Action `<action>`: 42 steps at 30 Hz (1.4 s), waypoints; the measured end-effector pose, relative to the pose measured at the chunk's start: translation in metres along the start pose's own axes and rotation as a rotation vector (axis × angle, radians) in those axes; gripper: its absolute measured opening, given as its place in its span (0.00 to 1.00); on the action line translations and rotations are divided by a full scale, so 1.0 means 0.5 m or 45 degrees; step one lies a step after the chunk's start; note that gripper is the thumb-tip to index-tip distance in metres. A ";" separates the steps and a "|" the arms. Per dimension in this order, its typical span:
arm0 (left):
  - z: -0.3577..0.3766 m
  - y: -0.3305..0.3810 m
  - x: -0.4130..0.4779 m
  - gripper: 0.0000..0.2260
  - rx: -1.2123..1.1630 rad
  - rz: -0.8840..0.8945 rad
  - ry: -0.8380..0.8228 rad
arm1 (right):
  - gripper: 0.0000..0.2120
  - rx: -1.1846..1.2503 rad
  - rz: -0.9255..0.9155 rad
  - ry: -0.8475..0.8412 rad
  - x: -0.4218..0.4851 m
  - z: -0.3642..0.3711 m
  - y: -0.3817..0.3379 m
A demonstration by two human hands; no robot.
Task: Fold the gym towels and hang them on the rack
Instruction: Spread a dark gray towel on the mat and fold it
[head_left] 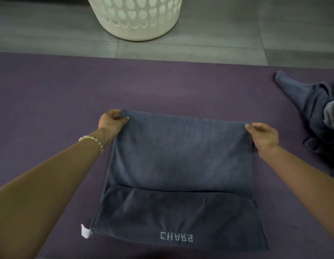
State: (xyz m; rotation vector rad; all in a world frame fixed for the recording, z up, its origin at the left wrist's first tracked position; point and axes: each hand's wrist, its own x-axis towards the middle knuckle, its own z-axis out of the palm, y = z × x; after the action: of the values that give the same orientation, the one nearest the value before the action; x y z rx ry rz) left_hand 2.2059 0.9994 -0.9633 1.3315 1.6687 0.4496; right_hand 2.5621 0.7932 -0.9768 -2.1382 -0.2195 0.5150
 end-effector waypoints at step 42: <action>-0.019 -0.048 -0.154 0.14 0.448 0.105 -0.257 | 0.08 0.128 0.228 -0.331 -0.166 -0.109 0.102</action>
State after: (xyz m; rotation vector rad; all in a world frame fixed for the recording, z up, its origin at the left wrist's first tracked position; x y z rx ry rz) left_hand 2.1835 0.9240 -0.9435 1.6472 1.5746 0.0631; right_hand 2.5096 0.6951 -0.9671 -2.0000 -0.1429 0.8917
